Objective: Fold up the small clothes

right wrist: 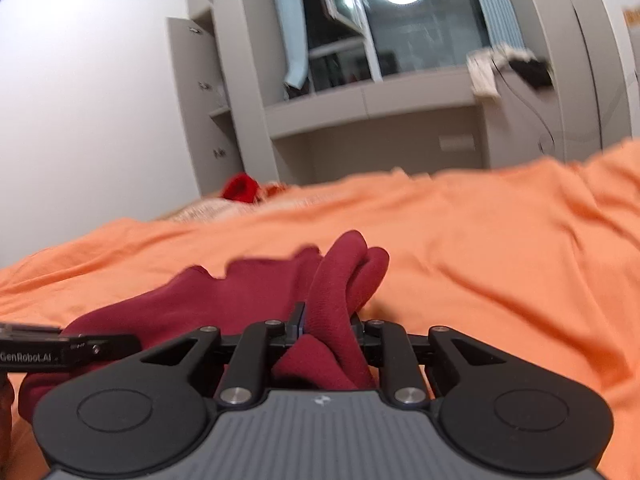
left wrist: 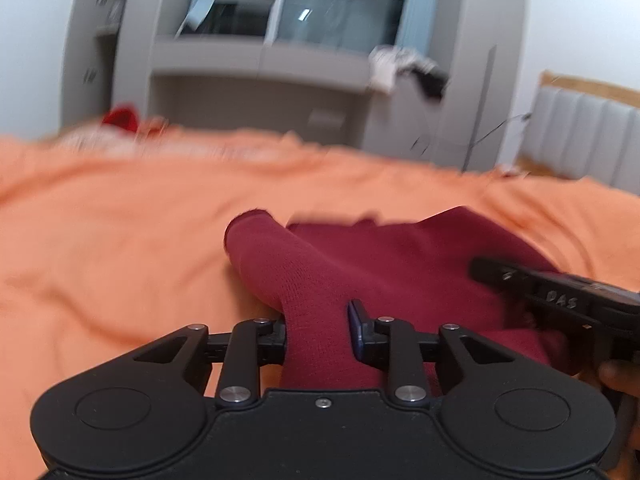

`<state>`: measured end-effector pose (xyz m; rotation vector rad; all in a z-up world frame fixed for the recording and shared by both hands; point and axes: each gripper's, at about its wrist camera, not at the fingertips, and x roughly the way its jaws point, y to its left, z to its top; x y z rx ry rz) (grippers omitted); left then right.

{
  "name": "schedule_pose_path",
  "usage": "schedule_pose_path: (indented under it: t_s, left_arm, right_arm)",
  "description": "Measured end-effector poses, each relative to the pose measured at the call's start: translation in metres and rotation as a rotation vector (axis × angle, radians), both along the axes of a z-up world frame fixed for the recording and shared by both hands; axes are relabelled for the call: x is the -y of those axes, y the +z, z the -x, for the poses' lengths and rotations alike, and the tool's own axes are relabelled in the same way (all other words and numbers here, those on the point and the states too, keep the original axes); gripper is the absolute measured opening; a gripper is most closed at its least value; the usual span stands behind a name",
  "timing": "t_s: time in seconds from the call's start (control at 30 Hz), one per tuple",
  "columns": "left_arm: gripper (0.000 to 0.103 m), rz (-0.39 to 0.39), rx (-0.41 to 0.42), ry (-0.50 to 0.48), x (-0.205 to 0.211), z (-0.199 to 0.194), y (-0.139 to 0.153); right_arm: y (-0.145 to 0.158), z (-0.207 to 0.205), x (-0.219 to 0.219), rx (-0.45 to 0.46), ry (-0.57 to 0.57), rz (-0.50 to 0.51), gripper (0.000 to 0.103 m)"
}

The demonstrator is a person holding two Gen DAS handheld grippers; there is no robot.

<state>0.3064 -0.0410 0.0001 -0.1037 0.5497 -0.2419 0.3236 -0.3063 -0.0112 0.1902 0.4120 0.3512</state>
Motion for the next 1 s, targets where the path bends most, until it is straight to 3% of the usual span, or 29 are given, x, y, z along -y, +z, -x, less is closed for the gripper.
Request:
schedule_pose_path:
  t_s: [0.17,0.3,0.37,0.57,0.73,0.8,0.9,1.0]
  left_arm:
    - [0.040,-0.030,-0.015,0.025,0.000,0.005,-0.001]
    - [0.045,-0.038,-0.024,0.039,-0.001,0.006,0.001]
    - [0.050,-0.030,-0.030,0.049,-0.003,0.005,0.002]
    - [0.070,-0.014,-0.044,0.085,-0.005,0.003,0.003]
    - [0.091,-0.003,-0.039,0.107,-0.008,0.008,0.008]
    - [0.099,0.006,-0.023,0.110,-0.009,0.011,0.012]
    - [0.102,0.014,0.014,0.127,-0.013,0.018,0.019]
    - [0.102,0.027,0.036,0.131,-0.017,0.025,0.024]
  right_arm:
    - [-0.021,-0.002,0.015,-0.120,-0.042,-0.095,0.038]
    - [-0.023,-0.001,0.026,-0.138,-0.062,-0.127,0.047]
    - [-0.019,-0.002,0.026,-0.134,-0.065,-0.125,0.049]
    - [-0.013,0.000,0.026,-0.121,-0.086,-0.131,0.066]
    - [-0.001,0.010,0.026,-0.070,-0.086,-0.124,0.091]
    - [0.005,0.017,0.026,-0.039,-0.084,-0.112,0.096]
    - [0.014,0.031,0.025,0.000,-0.084,-0.096,0.103]
    - [0.022,0.045,0.024,0.035,-0.092,-0.080,0.103]
